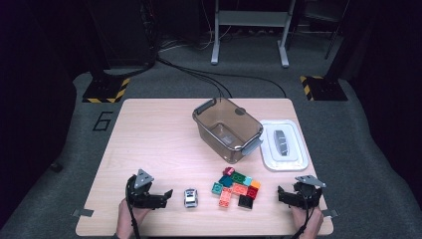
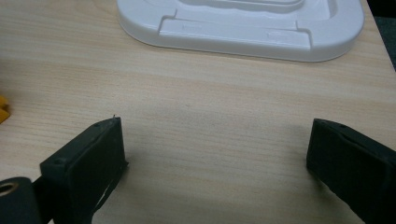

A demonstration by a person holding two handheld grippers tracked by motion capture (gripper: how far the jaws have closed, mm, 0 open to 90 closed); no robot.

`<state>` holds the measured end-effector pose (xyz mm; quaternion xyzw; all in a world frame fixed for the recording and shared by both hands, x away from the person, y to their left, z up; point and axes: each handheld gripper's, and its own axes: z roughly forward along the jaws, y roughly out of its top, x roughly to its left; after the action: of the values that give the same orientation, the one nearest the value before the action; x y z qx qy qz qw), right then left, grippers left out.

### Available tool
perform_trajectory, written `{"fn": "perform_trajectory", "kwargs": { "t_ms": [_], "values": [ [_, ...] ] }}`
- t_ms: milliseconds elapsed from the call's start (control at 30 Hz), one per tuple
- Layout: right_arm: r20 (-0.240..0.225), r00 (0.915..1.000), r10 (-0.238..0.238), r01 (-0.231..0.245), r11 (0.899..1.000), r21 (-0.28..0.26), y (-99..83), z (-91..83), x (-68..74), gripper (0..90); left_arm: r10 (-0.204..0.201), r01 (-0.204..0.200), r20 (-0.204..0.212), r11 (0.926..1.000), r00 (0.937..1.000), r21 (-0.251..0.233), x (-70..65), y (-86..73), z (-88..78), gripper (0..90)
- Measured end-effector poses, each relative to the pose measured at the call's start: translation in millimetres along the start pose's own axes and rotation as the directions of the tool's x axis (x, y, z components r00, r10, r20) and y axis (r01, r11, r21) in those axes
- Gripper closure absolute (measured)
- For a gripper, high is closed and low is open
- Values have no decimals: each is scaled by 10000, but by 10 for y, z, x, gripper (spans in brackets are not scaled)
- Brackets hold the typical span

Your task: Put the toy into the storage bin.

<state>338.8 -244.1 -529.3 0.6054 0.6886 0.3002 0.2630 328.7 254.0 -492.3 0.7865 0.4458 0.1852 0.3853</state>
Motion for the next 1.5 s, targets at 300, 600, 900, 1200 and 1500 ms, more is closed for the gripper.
{"fn": "perform_trajectory", "kwargs": {
  "t_ms": [300,600,900,1200,1500],
  "values": [
    [11,10000,33,-33,10000,11,0,0,-2,38,484,-492,683,9987,9965,94,-406,60,157,1],
    [-1,10000,54,-54,10000,4,0,0,-5,41,629,-661,894,9972,9940,338,-651,53,342,27],
    [17,10000,58,-58,10000,64,1,-5,-7,44,861,-862,825,9963,9929,-19,-700,1,375,315],
    [32,10000,66,-66,10000,44,0,-6,-9,49,1107,-1115,885,9938,9899,42,-668,-50,362,409],
    [22,10000,69,-69,10000,35,0,-6,-11,54,1261,-1276,1039,9918,9866,77,-605,-95,359,479]
  ]
}}
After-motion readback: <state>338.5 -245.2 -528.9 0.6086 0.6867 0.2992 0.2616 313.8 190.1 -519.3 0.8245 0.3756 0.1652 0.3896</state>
